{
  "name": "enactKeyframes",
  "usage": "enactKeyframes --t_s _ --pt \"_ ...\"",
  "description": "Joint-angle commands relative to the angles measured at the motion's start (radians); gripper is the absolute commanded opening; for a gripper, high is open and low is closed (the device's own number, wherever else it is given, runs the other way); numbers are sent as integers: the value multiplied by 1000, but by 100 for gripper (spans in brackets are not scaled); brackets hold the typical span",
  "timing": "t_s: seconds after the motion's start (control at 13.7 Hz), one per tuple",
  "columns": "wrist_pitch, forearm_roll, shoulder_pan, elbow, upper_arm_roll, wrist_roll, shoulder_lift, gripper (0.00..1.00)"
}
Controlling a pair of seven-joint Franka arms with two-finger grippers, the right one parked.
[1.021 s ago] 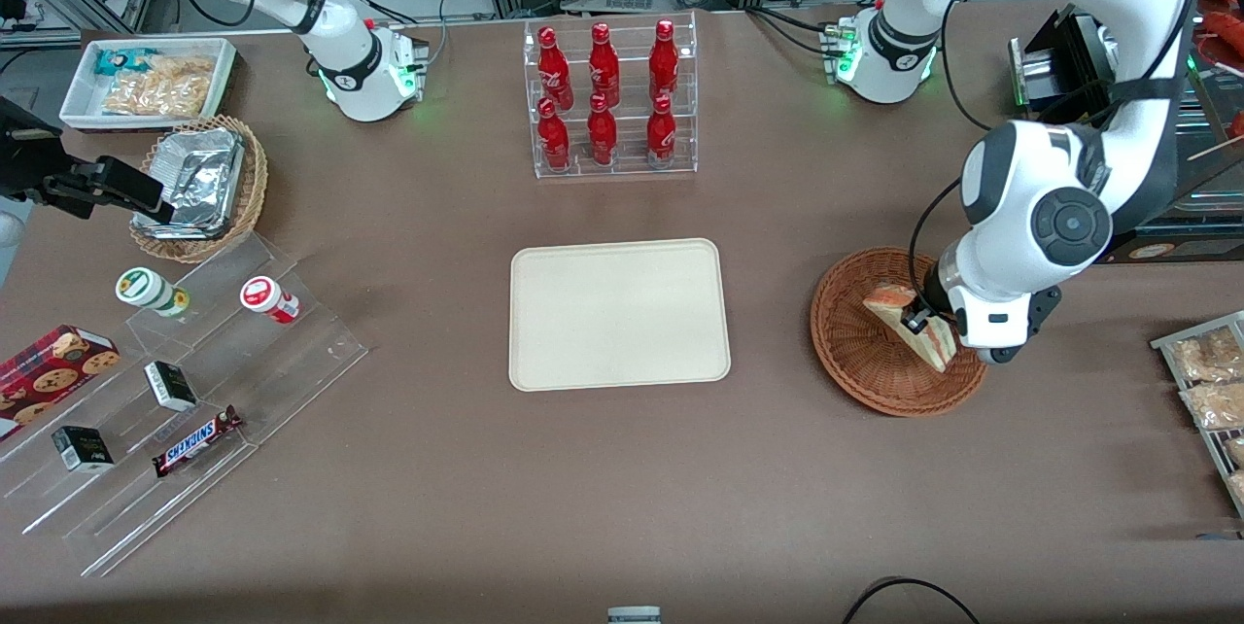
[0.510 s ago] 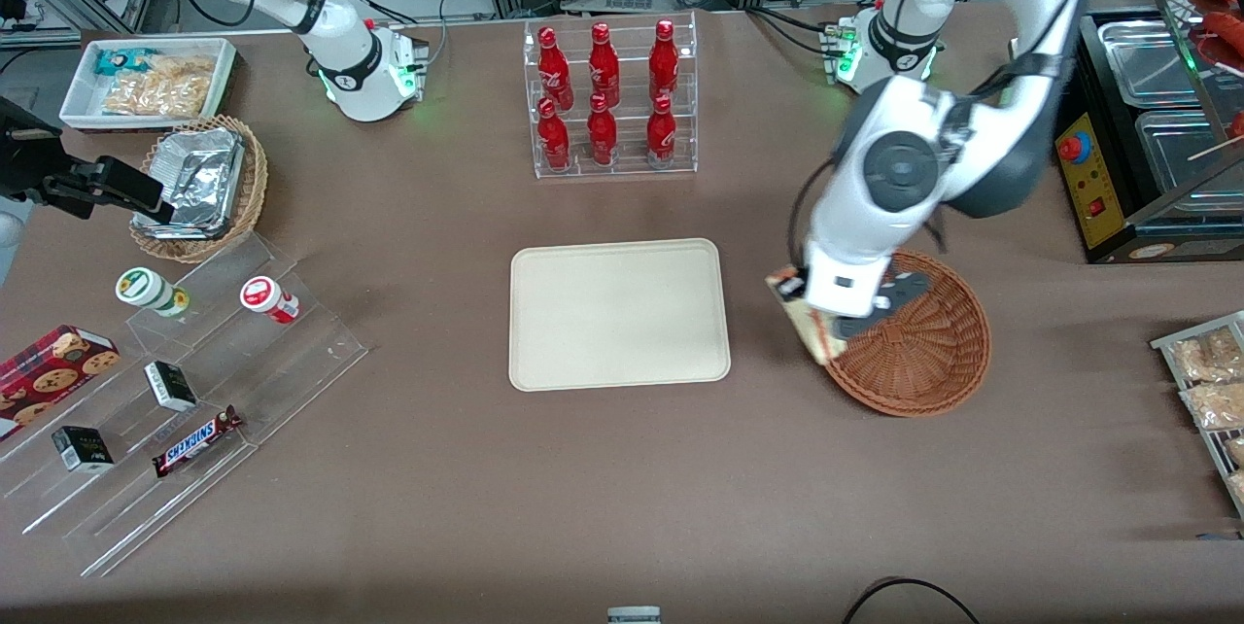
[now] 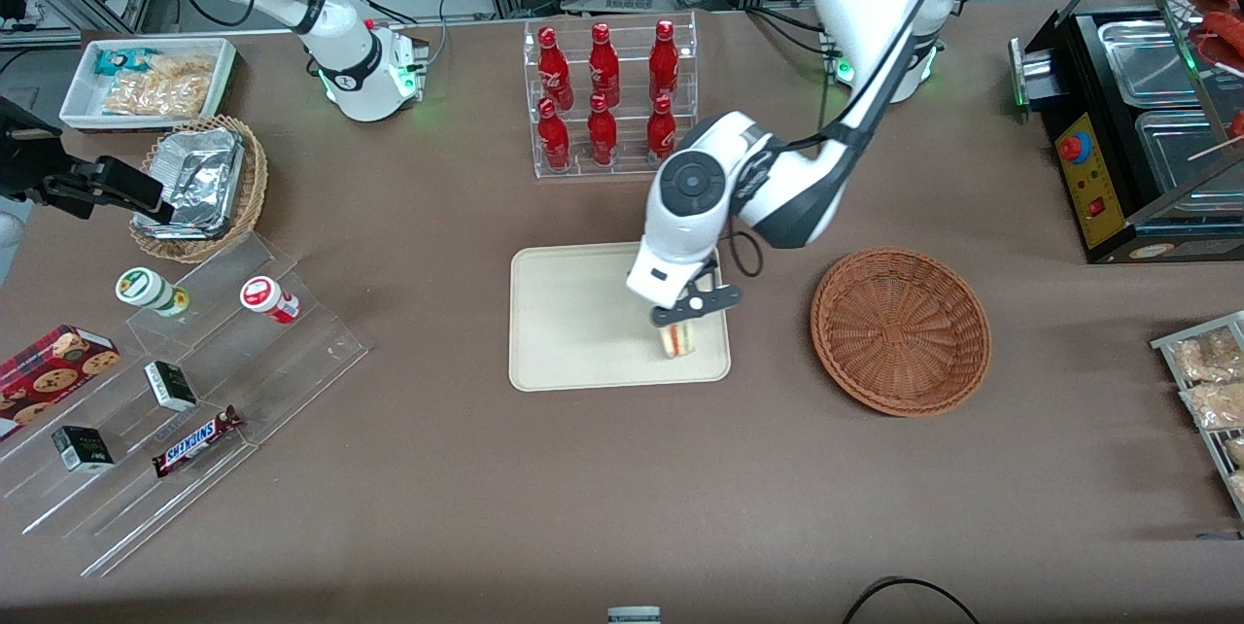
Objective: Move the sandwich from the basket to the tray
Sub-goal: 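Carry the sandwich with the left gripper over the cream tray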
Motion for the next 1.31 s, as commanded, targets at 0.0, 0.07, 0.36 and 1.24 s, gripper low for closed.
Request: enactKeyframes --t_s 0.0,0.07,0.36,1.24 --pt "81 16 -38 42 11 -7 57 7" --pt "93 17 -62 56 13 -7 77 8" --pt "109 20 -105 58 13 -4 100 9" --pt "55 24 -127 50 22 -10 98 100"
